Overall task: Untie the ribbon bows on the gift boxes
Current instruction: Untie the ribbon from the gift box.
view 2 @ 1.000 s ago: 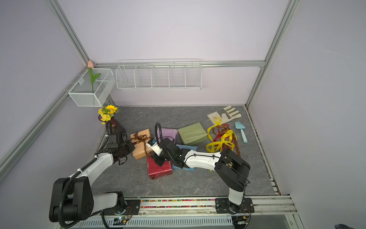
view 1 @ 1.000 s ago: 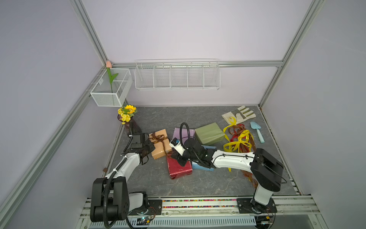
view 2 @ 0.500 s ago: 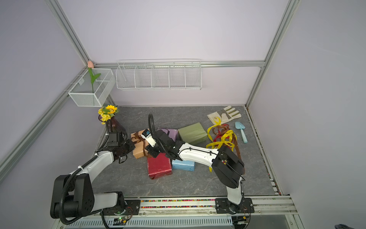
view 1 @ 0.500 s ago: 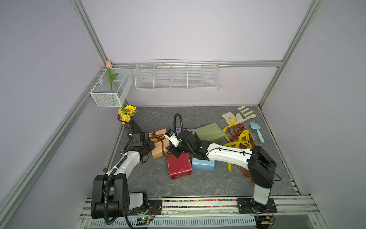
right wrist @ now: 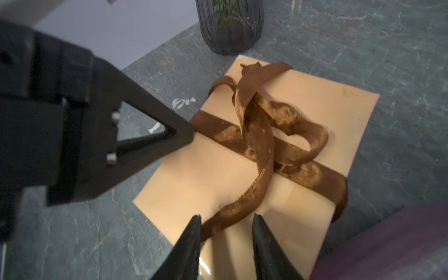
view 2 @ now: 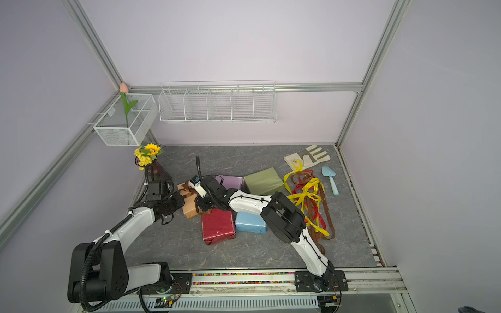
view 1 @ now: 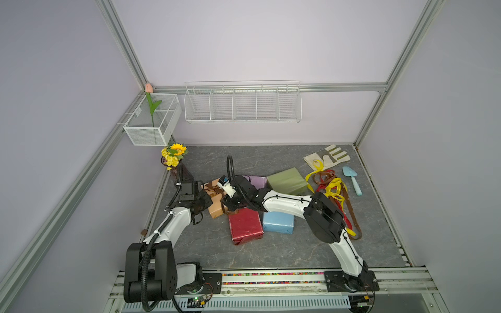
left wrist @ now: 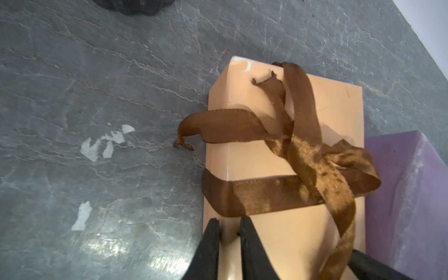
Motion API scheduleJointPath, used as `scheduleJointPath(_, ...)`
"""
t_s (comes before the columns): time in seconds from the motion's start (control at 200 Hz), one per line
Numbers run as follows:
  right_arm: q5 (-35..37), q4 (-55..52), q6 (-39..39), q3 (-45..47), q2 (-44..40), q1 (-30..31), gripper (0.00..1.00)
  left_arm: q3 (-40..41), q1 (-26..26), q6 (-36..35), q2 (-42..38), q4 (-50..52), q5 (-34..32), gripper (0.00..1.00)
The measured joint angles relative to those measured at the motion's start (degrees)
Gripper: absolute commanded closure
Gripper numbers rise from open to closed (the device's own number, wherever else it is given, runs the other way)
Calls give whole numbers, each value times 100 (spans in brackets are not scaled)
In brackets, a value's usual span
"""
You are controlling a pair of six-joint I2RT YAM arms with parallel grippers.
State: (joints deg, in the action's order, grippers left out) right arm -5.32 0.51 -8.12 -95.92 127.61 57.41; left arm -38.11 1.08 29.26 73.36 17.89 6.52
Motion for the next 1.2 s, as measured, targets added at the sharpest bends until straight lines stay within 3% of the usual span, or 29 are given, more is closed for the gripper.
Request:
scheduleJointPath(0.75,249,39,186,-778,680,-37,63,0,-2,-85,-42,87,87,82)
scheduleJointPath(1.2,232,925,820,212,238,-33,61,0,-2,-105,-42,87,87,85)
